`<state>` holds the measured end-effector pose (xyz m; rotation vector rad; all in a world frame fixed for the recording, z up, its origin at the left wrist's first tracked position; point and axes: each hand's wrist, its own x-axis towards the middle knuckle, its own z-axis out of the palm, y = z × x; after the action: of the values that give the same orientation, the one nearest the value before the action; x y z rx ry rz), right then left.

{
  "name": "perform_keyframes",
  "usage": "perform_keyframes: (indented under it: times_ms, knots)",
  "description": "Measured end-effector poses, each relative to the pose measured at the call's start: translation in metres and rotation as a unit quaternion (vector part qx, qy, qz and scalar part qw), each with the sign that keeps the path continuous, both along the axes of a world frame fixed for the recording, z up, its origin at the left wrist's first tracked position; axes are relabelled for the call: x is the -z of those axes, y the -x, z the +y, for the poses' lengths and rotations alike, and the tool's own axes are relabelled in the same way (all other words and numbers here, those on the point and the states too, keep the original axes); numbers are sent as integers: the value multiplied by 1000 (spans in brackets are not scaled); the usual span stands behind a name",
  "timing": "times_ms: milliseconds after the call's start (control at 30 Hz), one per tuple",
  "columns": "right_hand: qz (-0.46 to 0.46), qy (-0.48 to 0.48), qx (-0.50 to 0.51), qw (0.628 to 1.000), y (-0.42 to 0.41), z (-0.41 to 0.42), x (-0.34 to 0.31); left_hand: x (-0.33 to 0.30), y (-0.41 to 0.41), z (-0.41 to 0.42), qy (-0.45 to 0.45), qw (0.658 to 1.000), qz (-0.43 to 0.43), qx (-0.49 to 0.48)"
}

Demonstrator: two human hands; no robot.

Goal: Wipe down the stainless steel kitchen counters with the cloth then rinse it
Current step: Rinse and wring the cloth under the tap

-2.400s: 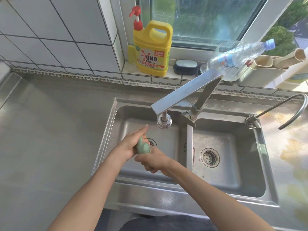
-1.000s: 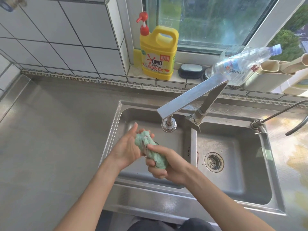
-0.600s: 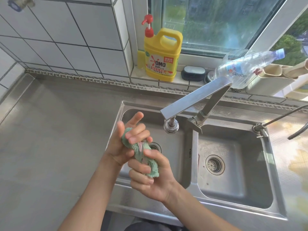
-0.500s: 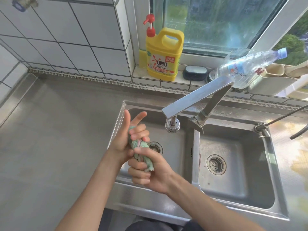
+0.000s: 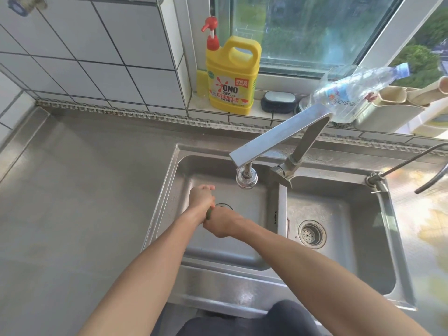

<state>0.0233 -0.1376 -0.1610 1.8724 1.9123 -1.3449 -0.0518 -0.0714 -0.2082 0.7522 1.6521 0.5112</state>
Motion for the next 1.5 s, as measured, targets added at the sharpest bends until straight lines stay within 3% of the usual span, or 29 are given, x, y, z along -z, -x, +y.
perform_keyframes:
  times_ms: [100, 267, 500, 567, 633, 700, 800, 900, 1033, 1200, 1300, 1400, 1433, 1500]
  knots:
    - [-100, -42, -3, 994, 0, -3, 10, 8, -6, -1, 10, 999, 49, -1]
    - [-164, -96, -43, 981, 0, -10, 17, 18, -15, 1, 17, 987, 149, 54]
    - [-186, -150, -46, 970, -1, -26, 23, 7, -18, -10, 13, 990, 108, 94]
    - [-155, -156, 3, 976, -6, -26, 14, -9, -16, -9, 6, 997, 40, 67]
    - [-99, -131, 92, 982, -12, -26, 1, -30, -8, -10, 9, 996, -81, 38]
    - [5, -77, 181, 980, -18, -28, -15, -53, 4, -14, 8, 973, -230, 17]
    - [201, 5, 292, 935, -27, -39, -42, -76, 21, -29, -17, 951, -309, 11]
    - [250, -20, 327, 911, -31, -54, -62, -88, 39, -50, -6, 954, -296, 44]
    - [122, -148, 304, 933, -27, -69, -73, -98, 52, -82, 13, 967, -235, 97]
    - [27, -240, 150, 959, -25, -88, -78, -117, 46, -98, -57, 968, -230, 85]
    - [160, -213, 161, 950, -35, -86, -83, -124, 48, -94, -90, 960, -253, 75]
    - [346, -94, 257, 897, -46, -83, -87, -128, 55, -93, -122, 945, -288, 100]
    - [371, -66, 281, 882, -47, -83, -89, -128, 56, -93, -137, 944, -280, 111]
    - [339, -89, 306, 885, -47, -81, -89, -129, 57, -92, -179, 950, -225, 121]
